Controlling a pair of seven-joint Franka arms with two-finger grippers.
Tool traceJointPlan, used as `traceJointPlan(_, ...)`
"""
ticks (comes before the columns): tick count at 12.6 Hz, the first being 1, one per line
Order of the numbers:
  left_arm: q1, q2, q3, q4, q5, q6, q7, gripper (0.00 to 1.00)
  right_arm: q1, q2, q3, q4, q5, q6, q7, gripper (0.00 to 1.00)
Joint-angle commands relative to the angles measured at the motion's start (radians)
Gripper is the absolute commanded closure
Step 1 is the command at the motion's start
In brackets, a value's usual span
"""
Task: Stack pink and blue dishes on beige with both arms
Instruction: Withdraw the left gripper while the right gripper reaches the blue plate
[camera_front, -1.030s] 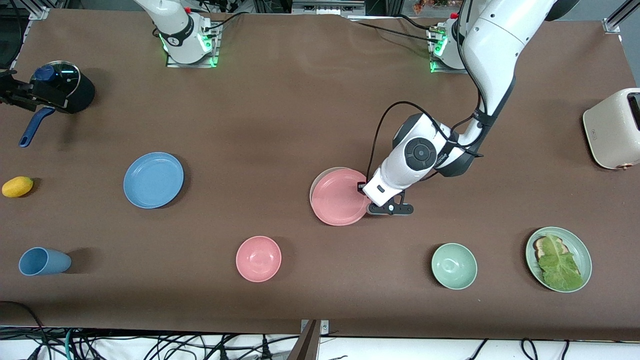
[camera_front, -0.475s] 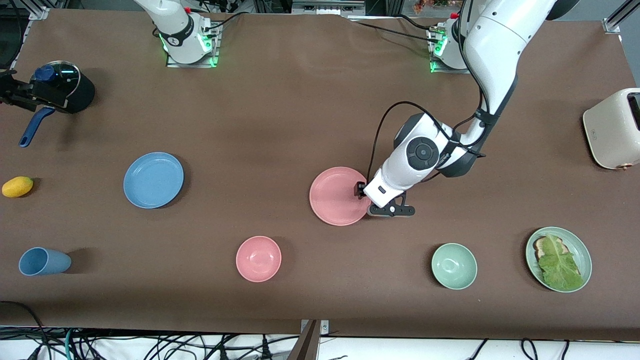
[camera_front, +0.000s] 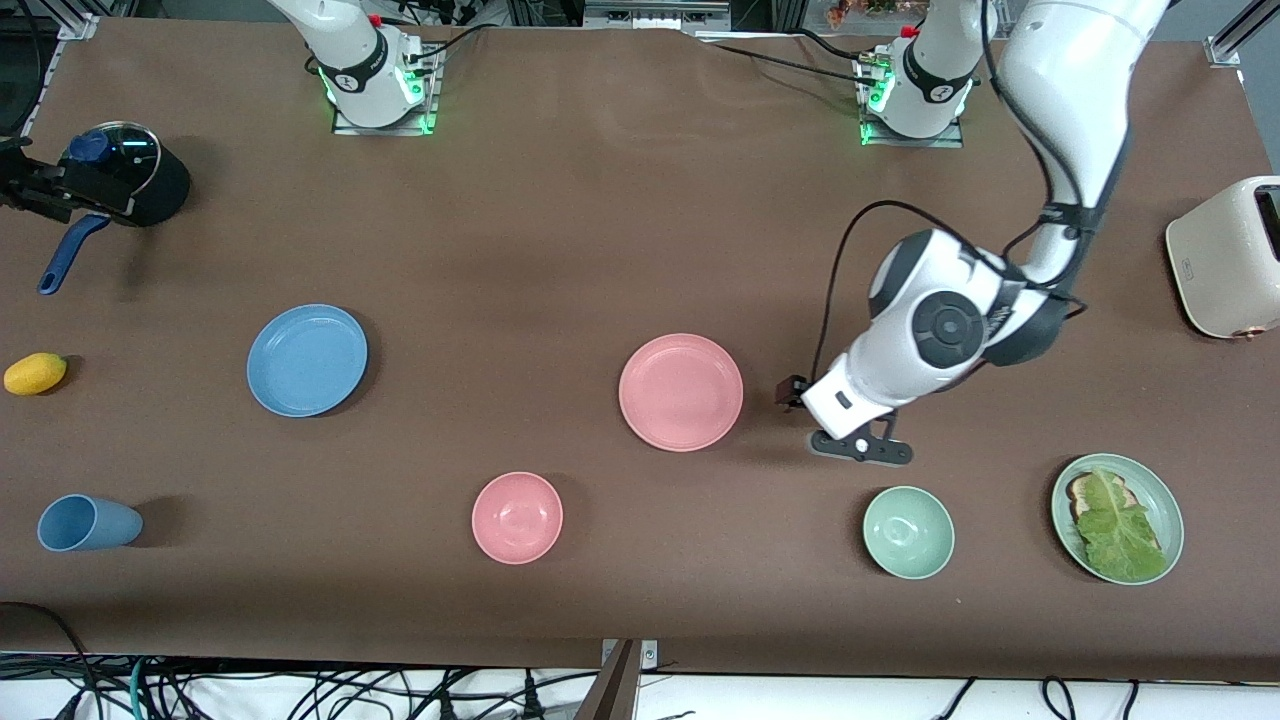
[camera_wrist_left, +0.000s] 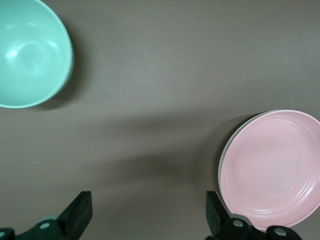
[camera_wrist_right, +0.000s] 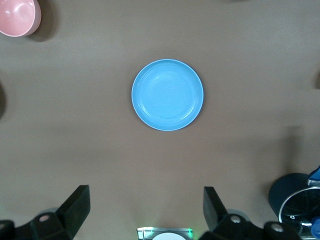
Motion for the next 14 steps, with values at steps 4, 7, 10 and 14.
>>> traceJointPlan(4,0.149,-0.04,0.008,0.135,0.02,-0.207,0.303,0.0,0.004,0.078,0.008,0.003,-0.115,0.006,-0.002,0.0)
traceJointPlan(7,0.191,-0.105,0.048,0.156,0.009,-0.292,0.355,0.0,0.003,0.139,0.01,-0.073,-0.133,0.117,-0.011,0.0)
traceJointPlan(10,0.192,-0.164,0.143,0.156,-0.023,-0.338,0.455,0.0,-0.006,0.165,0.001,-0.26,-0.122,0.371,-0.011,0.0)
traceJointPlan(14,0.137,-0.243,0.286,0.153,-0.134,-0.41,0.448,0.0,-0.031,0.334,-0.076,-0.314,0.071,0.571,-0.146,0.0)
